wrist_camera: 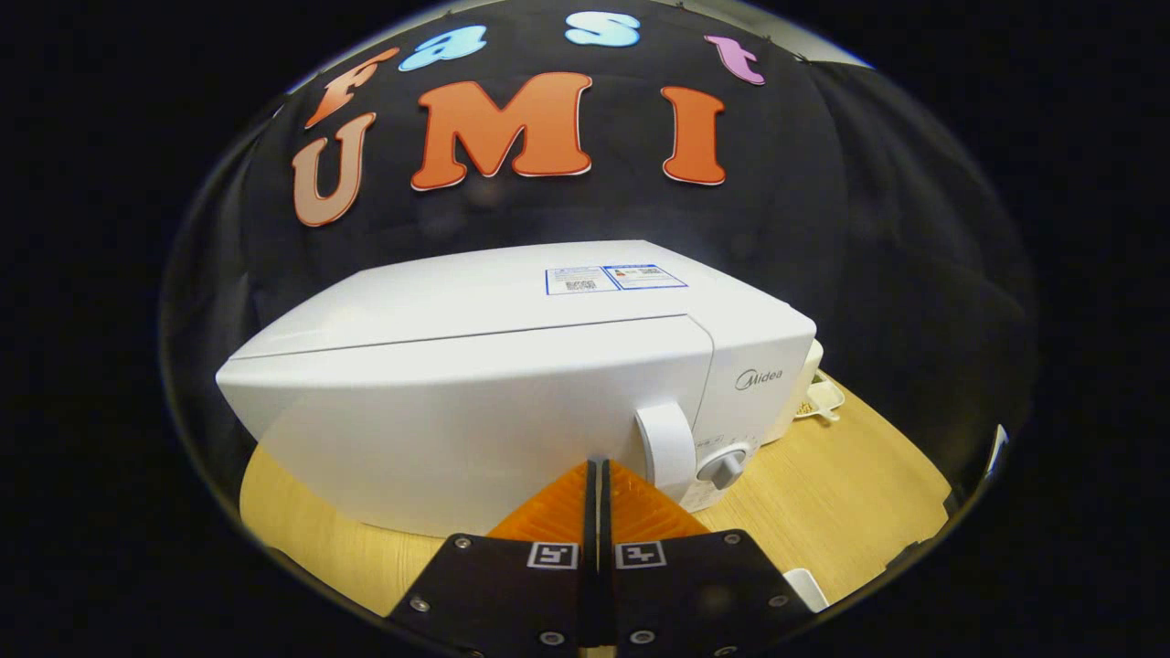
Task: Open the microwave, put the food inside, and close the microwave door.
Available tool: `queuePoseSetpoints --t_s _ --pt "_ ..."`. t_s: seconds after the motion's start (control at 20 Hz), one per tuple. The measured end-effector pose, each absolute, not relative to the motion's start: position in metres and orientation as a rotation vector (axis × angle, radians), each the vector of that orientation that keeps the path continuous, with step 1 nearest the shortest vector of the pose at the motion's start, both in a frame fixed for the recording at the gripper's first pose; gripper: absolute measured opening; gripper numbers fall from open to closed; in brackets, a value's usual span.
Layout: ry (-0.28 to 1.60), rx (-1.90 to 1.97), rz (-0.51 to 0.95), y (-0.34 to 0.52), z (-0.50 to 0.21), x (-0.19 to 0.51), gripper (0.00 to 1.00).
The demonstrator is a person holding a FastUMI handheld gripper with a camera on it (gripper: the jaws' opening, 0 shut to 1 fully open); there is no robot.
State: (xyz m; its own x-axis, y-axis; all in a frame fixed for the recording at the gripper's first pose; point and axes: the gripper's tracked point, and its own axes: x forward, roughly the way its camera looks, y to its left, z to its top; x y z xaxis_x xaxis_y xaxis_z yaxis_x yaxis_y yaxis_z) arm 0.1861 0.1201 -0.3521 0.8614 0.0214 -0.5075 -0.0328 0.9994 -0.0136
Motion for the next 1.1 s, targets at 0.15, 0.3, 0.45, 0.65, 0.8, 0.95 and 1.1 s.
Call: queuePoseSetpoints --t_s 0.15,0.3,0.45,0.65,0.8,0.95,1.1 --pt "0.496 -0.002 0.066 0.121 -0.316 0.179 0.01" --pt "0.446 -0.005 0.083 0.116 -0.262 0.181 0.01" --pt "0.402 -0.014 0.110 0.114 -0.200 0.186 0.10" --pt "0.240 -0.033 0.093 0.105 -0.102 0.192 0.62" --pt "0.165 -0.055 0.061 0.094 -0.049 0.186 0.84" --pt "0.111 -0.036 0.044 0.095 -0.010 0.173 0.98" --pt "0.043 -0.021 0.038 0.093 0.031 0.155 0.98"
